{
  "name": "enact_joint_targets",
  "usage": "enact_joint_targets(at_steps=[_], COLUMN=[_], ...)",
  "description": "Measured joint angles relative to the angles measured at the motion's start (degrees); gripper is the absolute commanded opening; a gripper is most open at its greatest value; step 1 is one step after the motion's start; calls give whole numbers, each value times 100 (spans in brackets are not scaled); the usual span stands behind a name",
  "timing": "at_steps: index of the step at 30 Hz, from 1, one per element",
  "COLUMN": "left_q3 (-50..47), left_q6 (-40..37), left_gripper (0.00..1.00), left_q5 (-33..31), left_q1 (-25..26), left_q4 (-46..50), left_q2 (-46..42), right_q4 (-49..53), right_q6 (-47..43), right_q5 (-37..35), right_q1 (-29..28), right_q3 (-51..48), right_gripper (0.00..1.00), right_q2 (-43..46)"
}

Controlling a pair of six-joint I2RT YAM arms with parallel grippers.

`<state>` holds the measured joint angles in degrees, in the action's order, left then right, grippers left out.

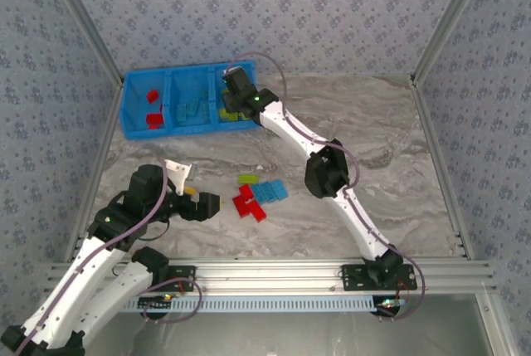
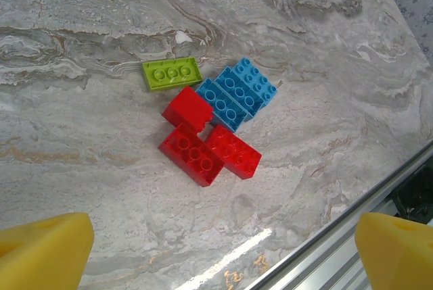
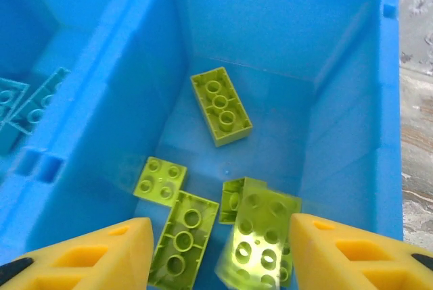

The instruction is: Sort the legos into containers by color

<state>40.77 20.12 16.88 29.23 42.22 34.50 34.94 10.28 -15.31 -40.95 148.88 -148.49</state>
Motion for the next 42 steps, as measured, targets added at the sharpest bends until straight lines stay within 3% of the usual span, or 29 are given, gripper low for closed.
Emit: enact_joint_targets(at_steps=[3, 6, 15, 20, 26, 30, 34, 42], left_q3=[0, 0, 225, 492, 907, 1309, 1823, 3447], left_q6=[2, 61, 894, 1259, 1362, 1235, 590, -1207], left_gripper=[99, 99, 99, 99, 99, 98, 96, 99], left_q5=[-20, -20, -37, -133, -791, -1342, -1462, -1657], left_q1=[0, 0, 68, 459, 1366, 2059, 2498, 2586], left_q4=[0, 0, -243, -568, -807, -938, -1209, -1051], left_q2=[0, 11, 457, 1130, 2583, 3545, 4629, 7001], right_q4=[221, 308, -190, -282, 278, 769, 1150, 1416], right_q6=[-48, -55, -26, 369, 973, 1335, 1567, 1742], right_q5=[173, 415, 929, 824, 809, 804, 715, 452], right_q1=[-105, -236, -671, -728, -798, -824, -824, -822], right_q3=[-81, -796, -4533, -6857, -8550, -9167, -9438, -9442], right_gripper=[58, 61, 76, 87, 91, 92, 94, 95], right_q2=[337, 1207, 5289, 7584, 9442, 10194, 10732, 11022])
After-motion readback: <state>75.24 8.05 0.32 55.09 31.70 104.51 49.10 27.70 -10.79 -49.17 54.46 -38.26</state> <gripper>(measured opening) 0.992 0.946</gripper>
